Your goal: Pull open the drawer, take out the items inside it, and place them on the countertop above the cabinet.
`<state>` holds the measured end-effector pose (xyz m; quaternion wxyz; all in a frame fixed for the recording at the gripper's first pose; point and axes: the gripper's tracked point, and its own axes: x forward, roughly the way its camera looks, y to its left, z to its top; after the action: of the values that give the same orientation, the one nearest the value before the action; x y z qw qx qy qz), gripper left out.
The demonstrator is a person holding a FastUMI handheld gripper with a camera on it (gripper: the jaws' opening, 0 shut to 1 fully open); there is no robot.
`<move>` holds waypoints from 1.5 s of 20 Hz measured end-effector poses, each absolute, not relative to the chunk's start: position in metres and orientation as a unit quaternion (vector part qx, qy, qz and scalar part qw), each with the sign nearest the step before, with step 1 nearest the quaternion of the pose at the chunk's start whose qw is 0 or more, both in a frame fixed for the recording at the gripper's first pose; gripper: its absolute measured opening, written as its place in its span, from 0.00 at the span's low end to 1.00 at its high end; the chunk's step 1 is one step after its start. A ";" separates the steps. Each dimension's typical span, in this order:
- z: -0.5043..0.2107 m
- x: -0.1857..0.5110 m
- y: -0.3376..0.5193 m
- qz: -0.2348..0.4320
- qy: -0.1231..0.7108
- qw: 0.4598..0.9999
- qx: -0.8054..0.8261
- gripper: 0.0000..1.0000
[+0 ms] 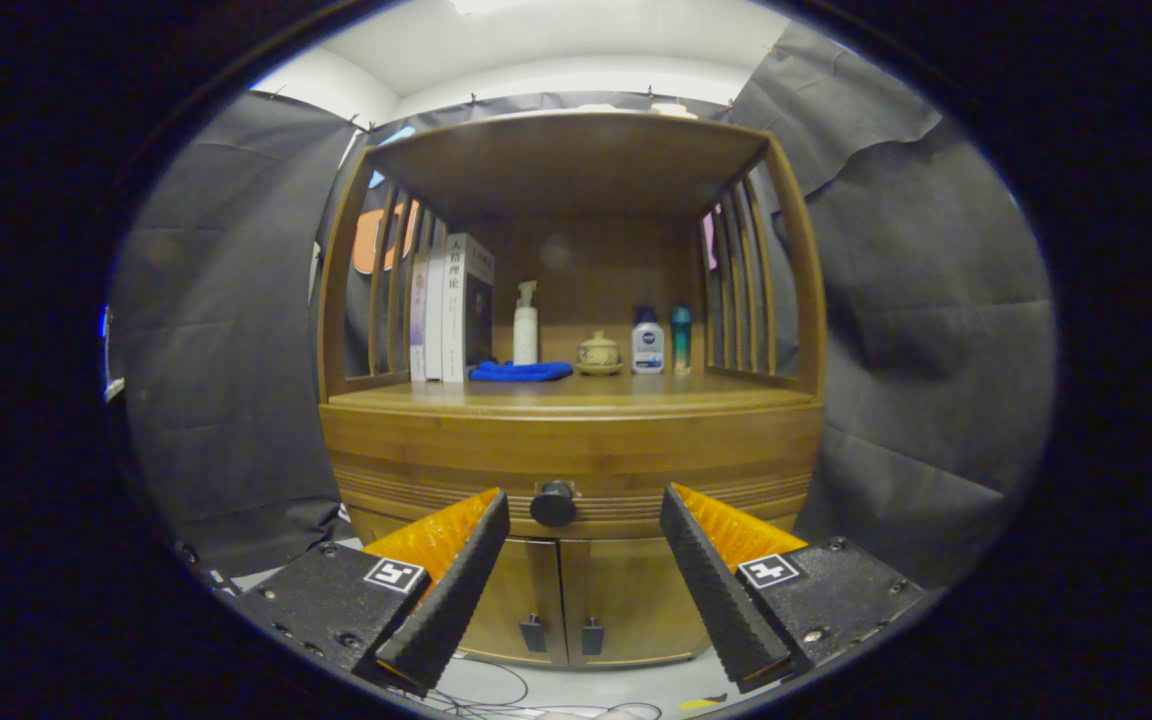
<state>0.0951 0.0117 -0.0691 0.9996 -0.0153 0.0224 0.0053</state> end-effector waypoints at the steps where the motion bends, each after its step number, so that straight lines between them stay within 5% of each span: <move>1: -0.078 0.108 0.012 0.005 0.029 0.999 -0.013 0.99; 8: -0.111 0.188 0.020 -0.001 0.065 0.998 0.001 0.96; 15: -0.116 0.205 0.017 -0.018 0.060 0.998 -0.008 0.52; 17: -0.118 0.205 0.020 -0.017 0.067 0.998 0.014 0.47; 30: -0.123 0.166 0.019 -0.004 0.076 0.997 0.029 0.35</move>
<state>0.1656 0.0194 -0.1226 0.9967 0.0286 0.0758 -0.0036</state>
